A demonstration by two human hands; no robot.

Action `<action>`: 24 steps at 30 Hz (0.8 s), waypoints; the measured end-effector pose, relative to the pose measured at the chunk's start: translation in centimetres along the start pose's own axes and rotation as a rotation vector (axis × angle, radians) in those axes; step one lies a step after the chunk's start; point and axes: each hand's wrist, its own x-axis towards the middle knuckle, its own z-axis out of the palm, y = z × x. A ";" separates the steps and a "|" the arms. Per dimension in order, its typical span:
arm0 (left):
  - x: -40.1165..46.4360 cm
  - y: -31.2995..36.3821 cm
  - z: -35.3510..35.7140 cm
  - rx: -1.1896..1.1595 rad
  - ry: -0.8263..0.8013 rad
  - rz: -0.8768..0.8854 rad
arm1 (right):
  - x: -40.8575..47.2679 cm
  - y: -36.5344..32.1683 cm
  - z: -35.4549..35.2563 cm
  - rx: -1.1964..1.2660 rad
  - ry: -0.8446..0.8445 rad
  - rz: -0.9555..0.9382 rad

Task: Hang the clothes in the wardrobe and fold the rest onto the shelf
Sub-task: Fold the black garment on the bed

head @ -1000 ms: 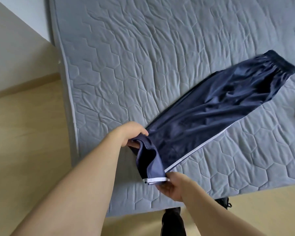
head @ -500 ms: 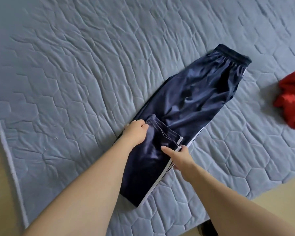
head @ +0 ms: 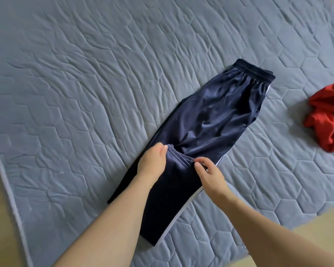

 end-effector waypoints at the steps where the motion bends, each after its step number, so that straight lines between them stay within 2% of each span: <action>1: 0.5 0.1 0.2 0.021 0.015 -0.004 | 0.2 0.5 -0.1 -0.015 -0.026 0.004; 3: 1.5 -0.3 0.6 0.022 0.005 -0.016 | 0.9 1.6 -0.5 -0.156 -0.125 0.009; 5: 2.2 -0.5 1.2 0.019 -0.093 -0.019 | 1.8 2.2 -0.6 -0.422 -0.243 -0.017; 7: 2.6 -0.5 1.9 0.051 -0.174 0.007 | 2.5 2.4 -0.9 -0.536 -0.255 -0.037; 10: 2.5 -0.2 1.7 0.105 -0.074 -0.014 | 2.8 2.6 -0.8 -0.407 -0.176 -0.047; 13: 2.9 0.5 1.3 0.233 -0.013 -0.057 | 2.9 2.1 -0.9 -0.057 -0.155 0.128; 14: 3.1 0.8 1.3 0.269 -0.006 -0.082 | 3.0 1.8 -1.0 0.009 -0.180 0.200; 16: 3.5 1.3 1.7 0.379 -0.005 -0.162 | 3.4 1.3 -1.4 -0.007 -0.217 0.298; 17: 3.9 1.8 1.9 0.452 0.018 -0.184 | 3.7 1.1 -1.9 -0.051 -0.186 0.302; 19: 4.8 2.8 2.0 0.518 0.109 -0.156 | 4.5 0.6 -3.4 -0.118 0.004 0.274; 22: 7.0 6.3 2.0 0.469 0.176 0.062 | 6.7 0.0 -7.3 0.024 0.331 0.265; 24: 9.1 8.8 2.1 0.427 0.152 0.119 | 8.9 -0.3 -9.4 0.220 0.314 0.316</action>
